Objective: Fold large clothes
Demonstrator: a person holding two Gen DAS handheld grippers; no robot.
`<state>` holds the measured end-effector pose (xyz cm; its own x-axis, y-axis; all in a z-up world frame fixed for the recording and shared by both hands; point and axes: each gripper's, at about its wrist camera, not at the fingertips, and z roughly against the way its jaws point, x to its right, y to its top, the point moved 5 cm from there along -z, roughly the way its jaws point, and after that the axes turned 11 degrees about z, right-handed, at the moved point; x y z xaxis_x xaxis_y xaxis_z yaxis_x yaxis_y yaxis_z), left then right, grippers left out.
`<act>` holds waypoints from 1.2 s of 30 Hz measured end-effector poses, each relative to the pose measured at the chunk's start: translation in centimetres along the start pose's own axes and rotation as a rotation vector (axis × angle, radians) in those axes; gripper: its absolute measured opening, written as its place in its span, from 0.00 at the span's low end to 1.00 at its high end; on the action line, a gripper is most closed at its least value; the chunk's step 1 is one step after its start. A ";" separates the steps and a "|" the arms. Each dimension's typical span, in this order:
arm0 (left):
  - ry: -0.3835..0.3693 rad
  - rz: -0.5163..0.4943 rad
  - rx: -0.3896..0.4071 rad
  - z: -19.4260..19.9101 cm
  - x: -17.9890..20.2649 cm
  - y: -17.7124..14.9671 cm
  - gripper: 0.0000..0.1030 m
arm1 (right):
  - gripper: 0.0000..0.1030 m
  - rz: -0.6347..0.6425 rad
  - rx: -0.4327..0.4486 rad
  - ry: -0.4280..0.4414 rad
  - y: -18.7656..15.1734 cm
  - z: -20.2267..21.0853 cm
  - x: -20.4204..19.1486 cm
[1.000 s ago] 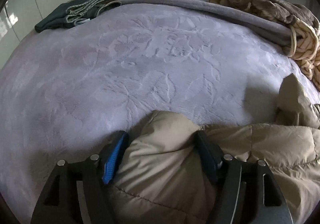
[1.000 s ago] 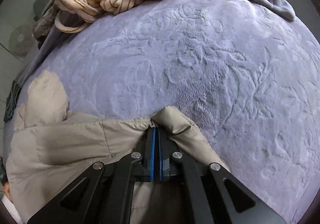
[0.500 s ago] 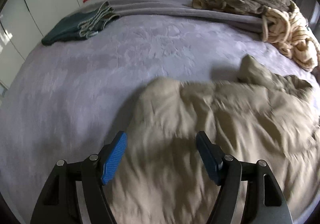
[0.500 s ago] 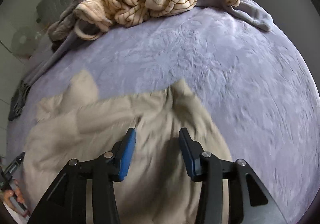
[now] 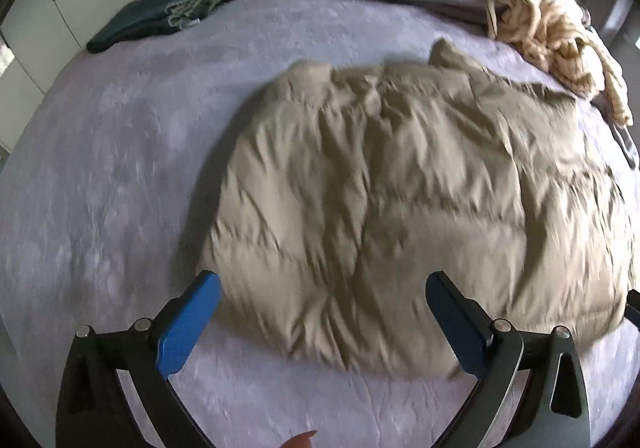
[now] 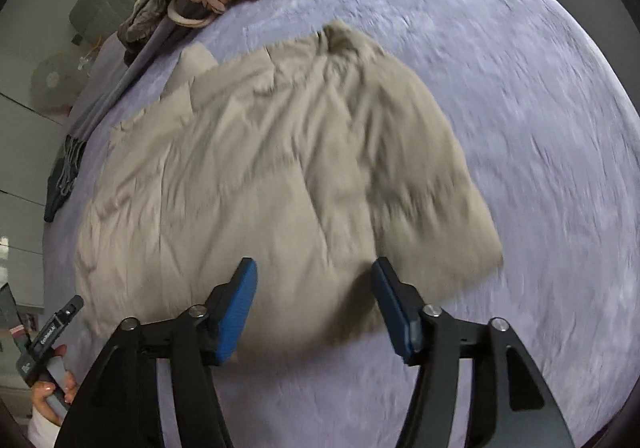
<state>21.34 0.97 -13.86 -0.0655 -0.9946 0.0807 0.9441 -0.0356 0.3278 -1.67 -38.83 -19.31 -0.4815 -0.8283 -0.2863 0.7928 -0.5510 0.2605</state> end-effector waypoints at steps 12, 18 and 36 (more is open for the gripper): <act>-0.025 0.023 -0.075 -0.3 -0.3 -2.9 1.00 | 0.88 -0.160 -0.050 0.129 -5.2 -1.0 -0.2; -0.037 0.015 -0.088 -1.7 0.0 -3.6 1.00 | 1.00 -0.217 -0.049 0.177 -5.7 -2.4 0.2; -0.388 0.325 -0.202 -4.1 -4.6 -3.8 1.00 | 1.00 -0.405 0.043 0.377 -4.4 -4.7 0.6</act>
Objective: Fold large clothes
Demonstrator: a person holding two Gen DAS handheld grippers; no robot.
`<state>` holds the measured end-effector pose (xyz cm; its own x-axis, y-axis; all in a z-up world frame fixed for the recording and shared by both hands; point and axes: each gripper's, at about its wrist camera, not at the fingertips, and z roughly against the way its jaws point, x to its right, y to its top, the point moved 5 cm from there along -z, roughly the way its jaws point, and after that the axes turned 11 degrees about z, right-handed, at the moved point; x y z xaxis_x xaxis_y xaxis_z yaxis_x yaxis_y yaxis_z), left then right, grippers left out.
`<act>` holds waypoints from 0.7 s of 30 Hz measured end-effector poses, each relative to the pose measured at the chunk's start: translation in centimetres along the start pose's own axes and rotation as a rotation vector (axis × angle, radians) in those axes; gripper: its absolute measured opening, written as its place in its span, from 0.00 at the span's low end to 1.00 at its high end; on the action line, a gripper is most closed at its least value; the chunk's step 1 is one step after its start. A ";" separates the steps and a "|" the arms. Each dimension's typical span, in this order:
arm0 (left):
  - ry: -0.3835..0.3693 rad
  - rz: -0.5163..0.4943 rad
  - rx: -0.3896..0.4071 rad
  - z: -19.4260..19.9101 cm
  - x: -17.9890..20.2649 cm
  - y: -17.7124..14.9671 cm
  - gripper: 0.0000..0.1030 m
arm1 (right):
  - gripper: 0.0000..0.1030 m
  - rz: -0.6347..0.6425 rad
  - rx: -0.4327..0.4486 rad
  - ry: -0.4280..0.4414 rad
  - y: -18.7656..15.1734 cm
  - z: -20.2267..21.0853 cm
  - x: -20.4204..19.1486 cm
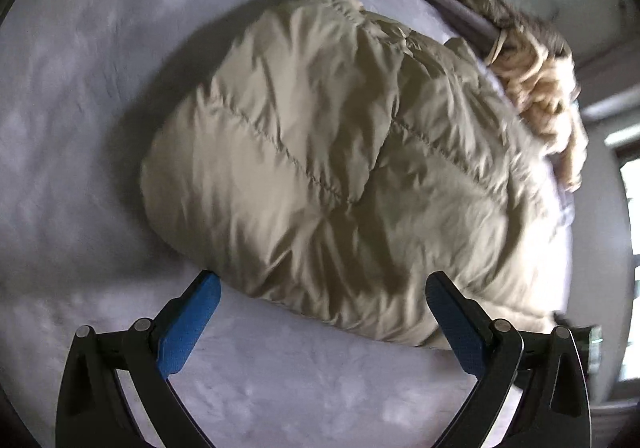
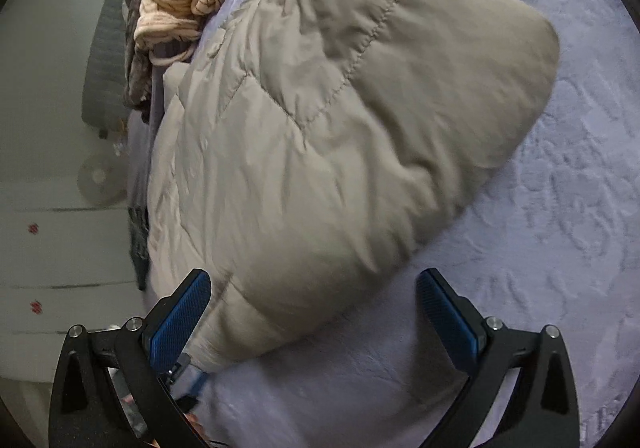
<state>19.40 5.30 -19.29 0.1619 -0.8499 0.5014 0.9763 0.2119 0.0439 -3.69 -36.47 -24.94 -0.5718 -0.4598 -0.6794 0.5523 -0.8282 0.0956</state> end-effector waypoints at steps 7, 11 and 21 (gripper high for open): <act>-0.147 0.086 -0.062 -1.8 -0.7 0.2 1.00 | 1.00 -0.042 0.011 0.120 1.0 -1.4 -1.0; -0.202 0.137 -0.016 -2.3 -0.1 1.8 1.00 | 1.00 -0.099 0.042 0.224 1.7 -2.0 -1.9; -0.161 0.233 0.113 -4.1 1.1 4.3 0.73 | 1.00 -0.063 -0.003 0.170 2.5 -4.8 -2.8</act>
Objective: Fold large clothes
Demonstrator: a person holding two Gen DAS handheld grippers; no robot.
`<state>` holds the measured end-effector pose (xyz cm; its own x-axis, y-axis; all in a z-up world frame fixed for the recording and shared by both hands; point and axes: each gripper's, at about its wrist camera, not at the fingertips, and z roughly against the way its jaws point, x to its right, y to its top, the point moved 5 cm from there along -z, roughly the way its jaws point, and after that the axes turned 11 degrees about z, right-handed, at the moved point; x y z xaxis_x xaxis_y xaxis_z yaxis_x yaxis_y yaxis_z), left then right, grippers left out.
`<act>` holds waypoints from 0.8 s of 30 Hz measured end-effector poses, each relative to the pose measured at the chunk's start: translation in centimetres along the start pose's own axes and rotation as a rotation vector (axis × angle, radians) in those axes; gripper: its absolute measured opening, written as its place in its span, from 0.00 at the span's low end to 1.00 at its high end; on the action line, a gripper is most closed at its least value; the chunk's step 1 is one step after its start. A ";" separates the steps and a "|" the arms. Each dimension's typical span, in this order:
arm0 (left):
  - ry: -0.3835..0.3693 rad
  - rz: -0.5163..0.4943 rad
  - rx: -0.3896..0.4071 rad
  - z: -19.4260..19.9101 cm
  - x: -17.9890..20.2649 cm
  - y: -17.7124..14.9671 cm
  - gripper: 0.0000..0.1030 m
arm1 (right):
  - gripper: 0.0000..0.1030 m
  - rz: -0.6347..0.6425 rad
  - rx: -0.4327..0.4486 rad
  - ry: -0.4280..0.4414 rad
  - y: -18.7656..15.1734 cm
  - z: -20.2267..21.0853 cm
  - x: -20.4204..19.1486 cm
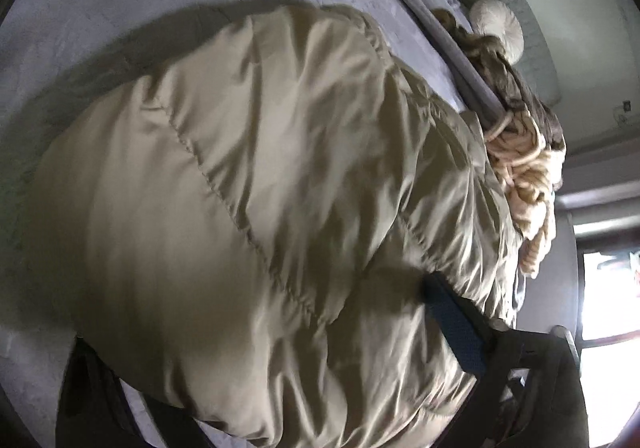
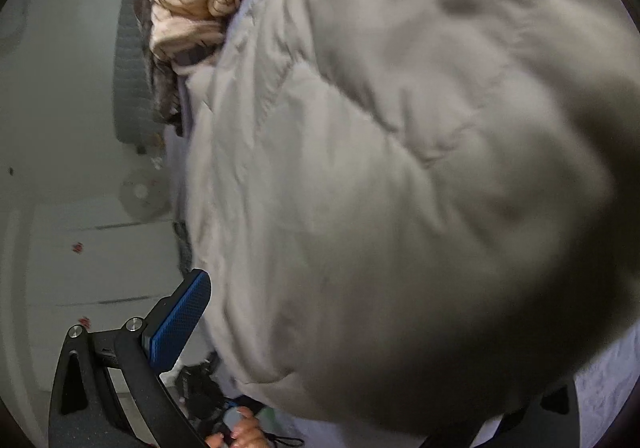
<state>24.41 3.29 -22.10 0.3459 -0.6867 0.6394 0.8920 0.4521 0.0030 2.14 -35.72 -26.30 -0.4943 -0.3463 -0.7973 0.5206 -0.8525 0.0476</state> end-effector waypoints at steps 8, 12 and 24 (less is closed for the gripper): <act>0.016 -0.217 0.032 3.0 1.7 0.1 0.18 | 0.48 -0.052 -0.019 -0.018 -0.1 0.0 0.7; 0.015 -0.348 0.040 4.5 3.8 -0.4 0.17 | 0.26 -0.025 0.012 -0.011 -0.6 1.0 -0.1; 0.023 -0.468 -0.050 12.3 -0.2 -4.8 0.17 | 0.24 0.035 -0.019 -0.058 -6.9 6.5 -1.1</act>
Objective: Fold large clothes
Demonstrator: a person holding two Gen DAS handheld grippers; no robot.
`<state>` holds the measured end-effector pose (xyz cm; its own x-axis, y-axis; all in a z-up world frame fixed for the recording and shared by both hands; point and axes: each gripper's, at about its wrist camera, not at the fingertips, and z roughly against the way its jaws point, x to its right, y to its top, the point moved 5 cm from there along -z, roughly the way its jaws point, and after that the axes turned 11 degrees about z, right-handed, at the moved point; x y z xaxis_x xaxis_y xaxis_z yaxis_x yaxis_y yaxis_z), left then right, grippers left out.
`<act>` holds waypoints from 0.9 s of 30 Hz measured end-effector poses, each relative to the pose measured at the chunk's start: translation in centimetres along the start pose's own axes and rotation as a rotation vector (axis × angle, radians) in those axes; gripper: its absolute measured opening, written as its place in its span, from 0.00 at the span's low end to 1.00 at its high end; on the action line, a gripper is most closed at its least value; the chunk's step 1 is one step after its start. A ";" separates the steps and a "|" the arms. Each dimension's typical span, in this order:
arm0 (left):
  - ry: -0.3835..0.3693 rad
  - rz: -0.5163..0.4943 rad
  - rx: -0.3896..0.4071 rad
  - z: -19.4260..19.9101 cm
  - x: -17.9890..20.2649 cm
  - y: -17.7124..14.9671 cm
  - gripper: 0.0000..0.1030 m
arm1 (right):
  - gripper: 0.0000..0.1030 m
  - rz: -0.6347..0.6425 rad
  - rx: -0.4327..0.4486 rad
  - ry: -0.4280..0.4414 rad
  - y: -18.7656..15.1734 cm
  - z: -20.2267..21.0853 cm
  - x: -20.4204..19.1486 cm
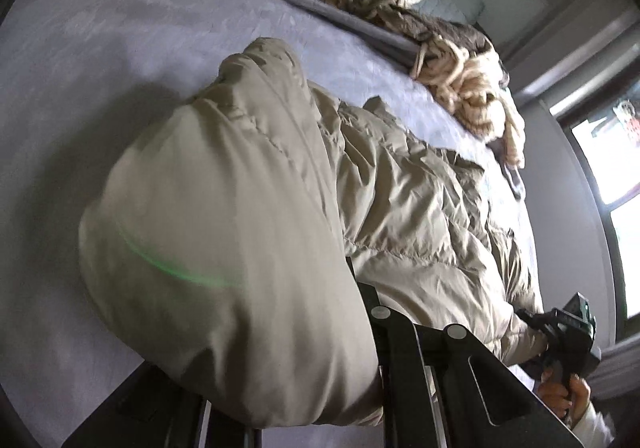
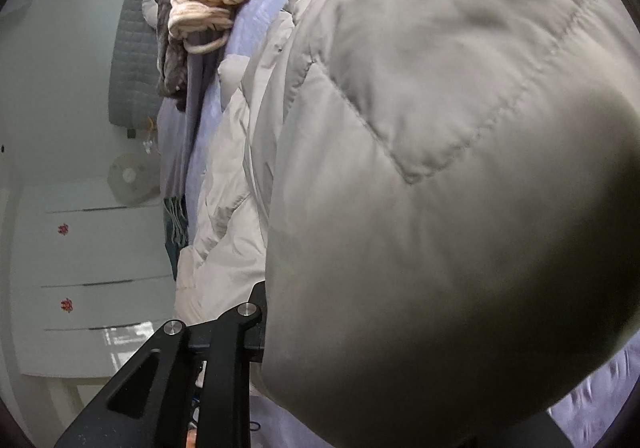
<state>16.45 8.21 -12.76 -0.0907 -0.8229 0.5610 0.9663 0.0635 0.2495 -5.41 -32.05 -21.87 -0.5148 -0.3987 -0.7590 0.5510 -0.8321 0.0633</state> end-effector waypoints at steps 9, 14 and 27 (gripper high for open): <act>0.118 0.007 -0.123 2.9 -4.9 -10.5 0.17 | 0.24 -0.051 -0.096 0.014 -8.2 4.3 3.7; 0.164 0.027 -0.127 2.8 -5.5 -12.3 0.17 | 0.28 -0.085 -0.118 0.030 -10.6 4.8 5.7; 0.318 -0.005 -0.105 9.9 -6.7 -13.2 0.22 | 0.48 0.104 -0.256 -0.134 -9.9 8.0 3.0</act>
<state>1.96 18.47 -11.99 -0.0320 -0.9589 0.2818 0.9871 0.0139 0.1594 -17.69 -28.11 -19.61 -0.5197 -0.5380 -0.6637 0.7439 -0.6670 -0.0418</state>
